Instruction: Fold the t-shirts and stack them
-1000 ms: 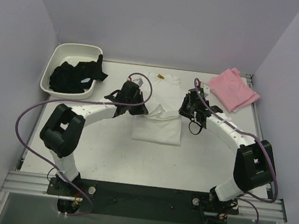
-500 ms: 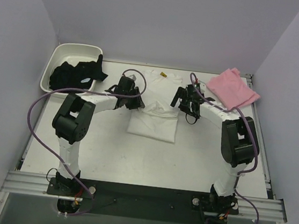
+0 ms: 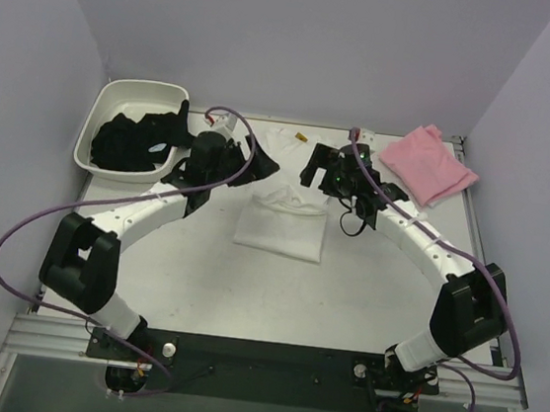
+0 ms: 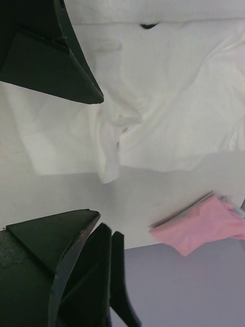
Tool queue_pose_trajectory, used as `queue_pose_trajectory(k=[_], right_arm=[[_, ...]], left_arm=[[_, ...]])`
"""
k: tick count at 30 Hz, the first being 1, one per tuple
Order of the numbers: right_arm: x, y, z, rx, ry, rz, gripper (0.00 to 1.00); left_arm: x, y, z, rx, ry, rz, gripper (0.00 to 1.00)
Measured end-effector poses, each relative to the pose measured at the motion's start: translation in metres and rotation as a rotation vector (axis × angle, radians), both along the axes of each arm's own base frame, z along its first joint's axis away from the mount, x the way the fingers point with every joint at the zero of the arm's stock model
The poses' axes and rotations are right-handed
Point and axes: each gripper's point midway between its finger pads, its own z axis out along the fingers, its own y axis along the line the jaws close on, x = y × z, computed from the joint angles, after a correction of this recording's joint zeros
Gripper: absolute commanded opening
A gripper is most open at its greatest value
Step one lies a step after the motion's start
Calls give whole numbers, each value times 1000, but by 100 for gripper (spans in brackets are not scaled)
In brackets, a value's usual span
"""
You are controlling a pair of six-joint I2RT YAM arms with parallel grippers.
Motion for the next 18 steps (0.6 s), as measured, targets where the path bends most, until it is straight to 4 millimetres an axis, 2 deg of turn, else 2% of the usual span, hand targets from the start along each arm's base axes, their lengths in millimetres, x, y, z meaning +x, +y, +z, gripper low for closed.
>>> queue_pose_trajectory(k=[3, 5, 8, 13, 15, 18], right_arm=[[-20, 23, -3, -2, 31, 73, 100], [-32, 33, -15, -13, 75, 111, 100], [-42, 38, -35, -34, 140, 136, 100], [-49, 42, -68, -59, 244, 162, 100], [-49, 46, -74, -51, 269, 176, 100], [-47, 54, -75, -23, 287, 193, 100]], left_arm=[[-42, -15, -4, -9, -4, -53, 94], [-70, -22, -18, -4, 17, -84, 94], [-99, -20, -47, 10, 48, -101, 94], [-118, -4, -93, 34, 84, -82, 94], [-120, -2, -103, 29, 76, -80, 94], [-115, -3, -107, 10, 45, -82, 94]])
